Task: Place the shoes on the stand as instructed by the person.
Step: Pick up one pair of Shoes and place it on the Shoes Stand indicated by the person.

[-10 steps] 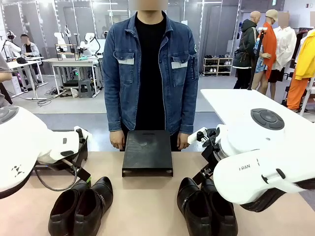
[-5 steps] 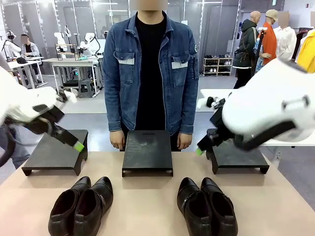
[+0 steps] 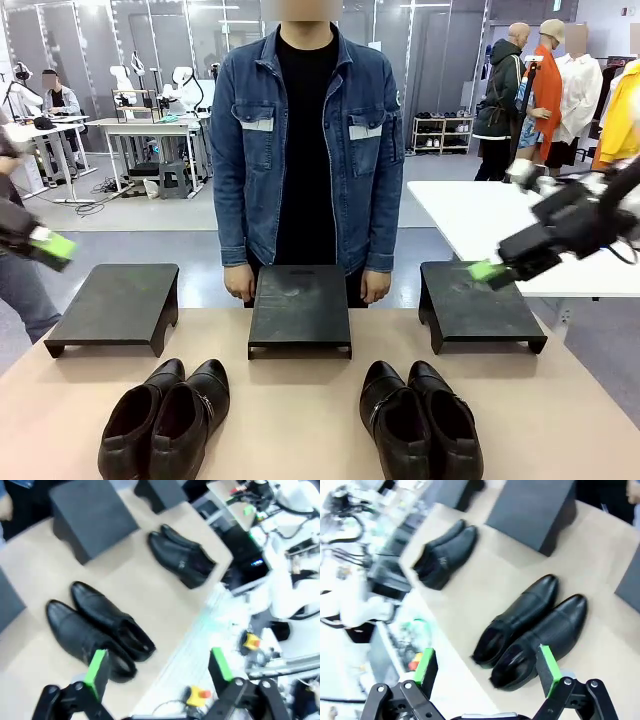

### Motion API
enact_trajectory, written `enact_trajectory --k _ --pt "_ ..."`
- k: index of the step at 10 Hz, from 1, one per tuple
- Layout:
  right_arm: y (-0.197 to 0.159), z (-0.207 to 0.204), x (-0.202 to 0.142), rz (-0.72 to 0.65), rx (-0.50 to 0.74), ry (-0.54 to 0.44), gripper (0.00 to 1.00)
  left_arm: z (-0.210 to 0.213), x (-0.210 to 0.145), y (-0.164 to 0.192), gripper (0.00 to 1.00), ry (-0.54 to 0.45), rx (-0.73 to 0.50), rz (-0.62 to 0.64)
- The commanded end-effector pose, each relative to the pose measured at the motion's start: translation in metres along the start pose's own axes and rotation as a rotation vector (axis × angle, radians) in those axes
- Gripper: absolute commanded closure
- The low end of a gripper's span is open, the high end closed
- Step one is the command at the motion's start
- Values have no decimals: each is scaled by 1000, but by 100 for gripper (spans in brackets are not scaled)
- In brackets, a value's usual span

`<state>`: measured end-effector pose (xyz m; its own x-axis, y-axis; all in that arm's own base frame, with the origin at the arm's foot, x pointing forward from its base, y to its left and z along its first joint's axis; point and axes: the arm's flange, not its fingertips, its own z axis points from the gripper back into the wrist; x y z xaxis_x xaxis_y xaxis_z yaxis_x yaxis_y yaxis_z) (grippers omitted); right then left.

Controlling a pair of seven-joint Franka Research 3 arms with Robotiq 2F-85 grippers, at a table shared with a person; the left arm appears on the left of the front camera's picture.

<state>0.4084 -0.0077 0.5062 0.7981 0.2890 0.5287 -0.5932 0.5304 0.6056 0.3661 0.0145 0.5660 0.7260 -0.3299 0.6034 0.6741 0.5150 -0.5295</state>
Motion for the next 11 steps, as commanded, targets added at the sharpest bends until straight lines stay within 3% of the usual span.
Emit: enact_trajectory --k 1,4,6,8,11 --pt "-48 32 -26 -95 200 -43 0 39 -31 20 0 -85 -146 63" --pt "-83 89 -102 -171 293 -268 0 85 -107 47 0 -283 -228 171" --pt "-94 120 -145 -215 288 -376 0 100 -150 61 0 -329 -201 260" --pt "-98 141 -168 -281 238 -398 0 125 -183 71 0 -358 -143 376" --pt "-96 164 -191 -307 200 -461 0 146 -200 69 0 -398 -78 426"
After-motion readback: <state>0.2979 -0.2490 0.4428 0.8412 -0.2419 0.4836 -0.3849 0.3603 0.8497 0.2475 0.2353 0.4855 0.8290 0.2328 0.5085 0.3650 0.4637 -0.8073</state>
